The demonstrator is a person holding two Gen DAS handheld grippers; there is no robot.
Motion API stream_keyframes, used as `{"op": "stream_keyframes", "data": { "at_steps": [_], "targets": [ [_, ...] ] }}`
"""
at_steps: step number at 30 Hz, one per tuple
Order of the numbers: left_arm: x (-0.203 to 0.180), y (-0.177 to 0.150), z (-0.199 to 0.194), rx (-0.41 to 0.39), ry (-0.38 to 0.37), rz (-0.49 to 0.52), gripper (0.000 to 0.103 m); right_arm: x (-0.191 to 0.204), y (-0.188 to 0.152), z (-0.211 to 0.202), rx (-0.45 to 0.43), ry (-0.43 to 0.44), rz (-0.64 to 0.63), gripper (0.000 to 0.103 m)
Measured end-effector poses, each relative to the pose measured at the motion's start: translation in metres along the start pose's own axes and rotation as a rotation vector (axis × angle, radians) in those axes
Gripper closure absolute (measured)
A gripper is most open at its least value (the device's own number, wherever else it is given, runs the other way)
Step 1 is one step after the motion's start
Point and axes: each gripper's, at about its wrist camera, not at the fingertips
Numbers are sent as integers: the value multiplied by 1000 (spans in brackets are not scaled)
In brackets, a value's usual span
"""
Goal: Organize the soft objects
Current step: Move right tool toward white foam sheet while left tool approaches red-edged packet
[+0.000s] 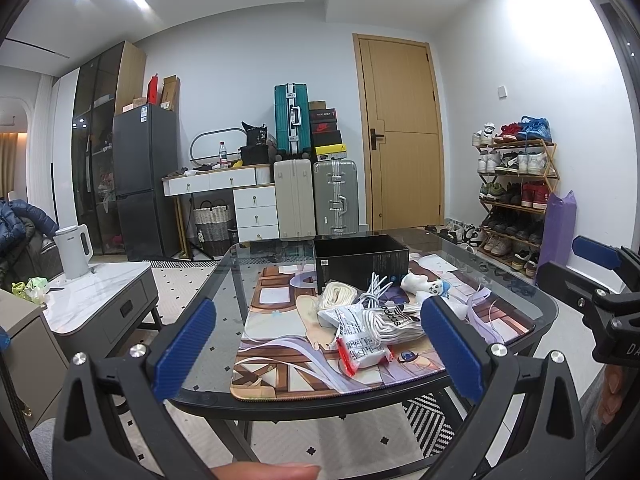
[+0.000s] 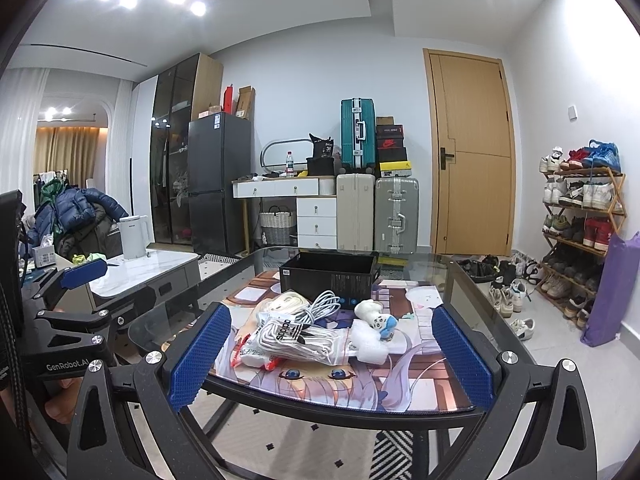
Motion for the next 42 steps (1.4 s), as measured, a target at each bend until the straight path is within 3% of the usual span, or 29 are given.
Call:
{"op": "stream_keyframes", "data": {
  "at_steps": [4, 8, 14, 16, 19, 23, 26, 30, 33, 37, 42],
  "targets": [
    [-1, 3, 7, 21, -4, 12, 0, -3, 8, 8, 33, 48, 18, 1],
    [-4, 10, 30, 107, -7, 75, 0, -3, 25, 28, 92, 85, -40, 1],
    [4, 20, 83, 343, -64, 26, 0, -18, 36, 99, 311, 154, -67, 1],
    [3, 21, 95, 381, -73, 40, 0, -27, 32, 125, 405, 165, -52, 1],
    [-2, 21, 115, 434, -72, 89, 0, -34, 27, 149, 464, 219, -59, 1],
    [-7, 11, 145, 550, -70, 184, 0, -39, 25, 176, 510, 254, -89, 1],
    [-10, 5, 159, 593, -66, 245, 0, -35, 20, 194, 558, 289, -147, 1],
    [-10, -2, 172, 660, -78, 349, 0, -14, 9, 205, 616, 398, -257, 1],
    [-5, -5, 179, 713, -90, 368, 0, 2, 3, 213, 640, 459, -334, 1],
    [-7, -9, 182, 732, -134, 409, 0, 14, -2, 233, 669, 474, -381, 1],
    [3, -13, 190, 777, -109, 362, 0, 25, -13, 255, 711, 496, -439, 1]
  ]
}}
Point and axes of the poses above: each gripper's, at about its wrist camera, not at the fingertips, and z roughly the way its jaws point, x to its left, y to its top, and after that the axes turned 9 degrees about -z, right-handed
